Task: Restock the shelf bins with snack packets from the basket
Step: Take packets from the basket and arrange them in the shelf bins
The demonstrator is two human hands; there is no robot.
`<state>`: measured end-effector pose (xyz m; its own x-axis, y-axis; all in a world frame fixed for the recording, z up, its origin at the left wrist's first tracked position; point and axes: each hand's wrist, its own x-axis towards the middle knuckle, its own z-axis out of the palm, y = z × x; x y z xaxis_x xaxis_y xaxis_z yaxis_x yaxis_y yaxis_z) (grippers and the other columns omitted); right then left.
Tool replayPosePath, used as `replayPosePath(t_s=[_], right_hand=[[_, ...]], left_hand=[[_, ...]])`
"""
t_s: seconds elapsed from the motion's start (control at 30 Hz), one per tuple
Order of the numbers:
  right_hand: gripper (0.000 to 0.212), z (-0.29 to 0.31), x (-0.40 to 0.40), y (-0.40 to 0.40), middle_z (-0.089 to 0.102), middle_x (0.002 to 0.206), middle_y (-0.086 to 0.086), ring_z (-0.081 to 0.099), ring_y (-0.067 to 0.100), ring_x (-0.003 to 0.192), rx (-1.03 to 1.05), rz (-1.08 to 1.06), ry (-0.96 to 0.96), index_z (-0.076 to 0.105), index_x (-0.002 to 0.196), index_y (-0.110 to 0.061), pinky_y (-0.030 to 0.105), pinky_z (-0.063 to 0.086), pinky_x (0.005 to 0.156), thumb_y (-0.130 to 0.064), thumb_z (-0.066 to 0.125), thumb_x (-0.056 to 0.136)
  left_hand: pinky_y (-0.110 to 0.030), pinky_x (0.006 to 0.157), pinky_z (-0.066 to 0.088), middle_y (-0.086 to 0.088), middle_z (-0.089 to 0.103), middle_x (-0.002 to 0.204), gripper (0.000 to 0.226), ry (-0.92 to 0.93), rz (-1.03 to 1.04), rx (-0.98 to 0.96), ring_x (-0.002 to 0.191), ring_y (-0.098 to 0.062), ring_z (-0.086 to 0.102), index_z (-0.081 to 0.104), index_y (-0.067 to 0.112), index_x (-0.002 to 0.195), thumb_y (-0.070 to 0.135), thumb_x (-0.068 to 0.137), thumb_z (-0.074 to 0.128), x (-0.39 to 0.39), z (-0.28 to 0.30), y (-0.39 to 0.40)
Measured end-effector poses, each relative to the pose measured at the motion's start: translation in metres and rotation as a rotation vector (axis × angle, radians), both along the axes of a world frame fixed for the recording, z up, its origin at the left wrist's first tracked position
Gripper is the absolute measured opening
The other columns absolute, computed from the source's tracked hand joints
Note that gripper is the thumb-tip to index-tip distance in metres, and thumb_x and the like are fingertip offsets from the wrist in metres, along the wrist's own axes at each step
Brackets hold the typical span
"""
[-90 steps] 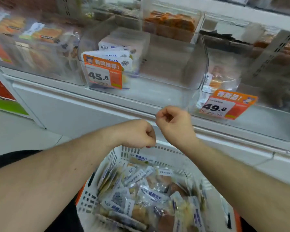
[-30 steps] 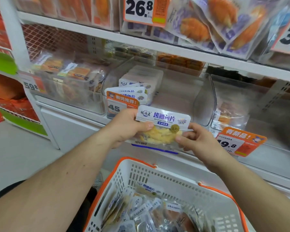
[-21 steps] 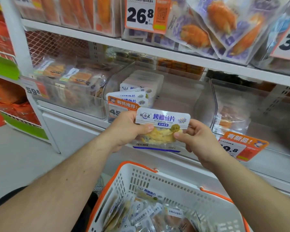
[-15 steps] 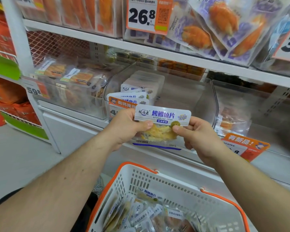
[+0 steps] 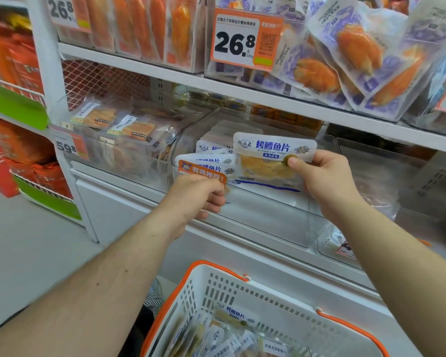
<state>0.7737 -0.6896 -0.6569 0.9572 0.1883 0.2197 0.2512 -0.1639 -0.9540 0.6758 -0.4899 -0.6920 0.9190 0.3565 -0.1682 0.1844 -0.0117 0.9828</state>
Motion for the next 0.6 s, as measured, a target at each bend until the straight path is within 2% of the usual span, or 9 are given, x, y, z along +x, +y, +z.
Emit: replayPosePath(t_s=[0.07,0.1,0.17,0.2,0.27,0.4,0.47,0.6], right_hand=[[0.014,-0.006,0.008,0.003,0.077,0.091,-0.002,0.074,0.017,0.089,-0.021,-0.020,0.071,0.074,0.088,-0.023,0.036,0.060,0.083,-0.011,0.069,0.091],[0.012,-0.008,0.012,0.004,0.076,0.091,-0.001,0.074,0.019,0.088,-0.029,-0.028,0.107,0.074,0.088,-0.022,0.039,0.060,0.082,-0.011,0.069,0.091],[0.006,-0.013,0.018,0.006,0.075,0.086,0.000,0.071,0.017,0.070,-0.120,-0.052,0.147,0.075,0.093,-0.015,0.037,0.059,0.065,-0.013,0.070,0.091],[0.009,-0.015,0.020,0.007,0.074,0.081,0.000,0.062,0.015,0.056,-0.197,-0.057,0.157,0.076,0.097,-0.012,0.033,0.052,0.054,-0.015,0.070,0.090],[0.014,-0.019,0.024,0.008,0.070,0.074,0.003,0.047,0.014,0.045,-0.322,-0.049,0.188,0.076,0.100,-0.007,0.026,0.040,0.047,-0.015,0.071,0.090],[0.016,-0.018,0.030,0.014,0.073,0.091,0.019,0.057,0.018,0.048,-0.522,0.028,0.295,0.074,0.100,-0.004,0.026,0.047,0.049,-0.014,0.072,0.089],[0.020,-0.017,0.033,0.018,0.069,0.092,0.020,0.063,0.020,0.053,-0.611,0.073,0.335,0.071,0.104,-0.002,0.027,0.051,0.050,-0.015,0.073,0.089],[0.019,-0.022,0.035,0.029,0.072,0.098,0.025,0.070,0.025,0.065,-0.604,0.129,0.394,0.069,0.105,0.003,0.031,0.060,0.062,-0.010,0.069,0.091]], left_hand=[[-0.027,0.061,0.046,-0.005,0.072,0.071,0.013,0.007,-0.001,0.024,0.064,-0.016,0.066,0.070,0.013,0.075,0.015,0.085,0.062,0.000,-0.001,0.001],[-0.027,0.061,0.046,-0.004,0.072,0.071,0.014,0.008,-0.004,0.034,0.064,-0.016,0.065,0.070,0.013,0.074,0.015,0.085,0.062,-0.001,-0.001,0.001],[-0.026,0.061,0.046,-0.003,0.071,0.069,0.015,0.008,-0.009,0.044,0.064,-0.015,0.065,0.069,0.014,0.072,0.015,0.085,0.062,-0.001,-0.001,0.001],[-0.026,0.060,0.046,-0.003,0.071,0.068,0.015,0.008,-0.010,0.047,0.064,-0.015,0.065,0.069,0.014,0.072,0.015,0.085,0.062,0.000,-0.001,0.001],[-0.026,0.059,0.045,-0.002,0.071,0.067,0.015,0.012,-0.012,0.055,0.063,-0.015,0.065,0.069,0.014,0.071,0.014,0.084,0.062,0.000,-0.001,0.002],[-0.023,0.056,0.044,-0.001,0.070,0.065,0.017,0.033,-0.025,0.086,0.061,-0.015,0.063,0.068,0.016,0.067,0.014,0.083,0.063,0.001,-0.003,0.000],[-0.023,0.056,0.044,0.000,0.070,0.065,0.018,0.043,-0.041,0.108,0.062,-0.014,0.063,0.067,0.017,0.067,0.015,0.084,0.063,0.002,-0.004,-0.002],[-0.023,0.057,0.045,0.001,0.069,0.066,0.015,0.047,-0.074,0.142,0.062,-0.013,0.062,0.068,0.014,0.072,0.016,0.086,0.062,0.004,-0.004,-0.007]])
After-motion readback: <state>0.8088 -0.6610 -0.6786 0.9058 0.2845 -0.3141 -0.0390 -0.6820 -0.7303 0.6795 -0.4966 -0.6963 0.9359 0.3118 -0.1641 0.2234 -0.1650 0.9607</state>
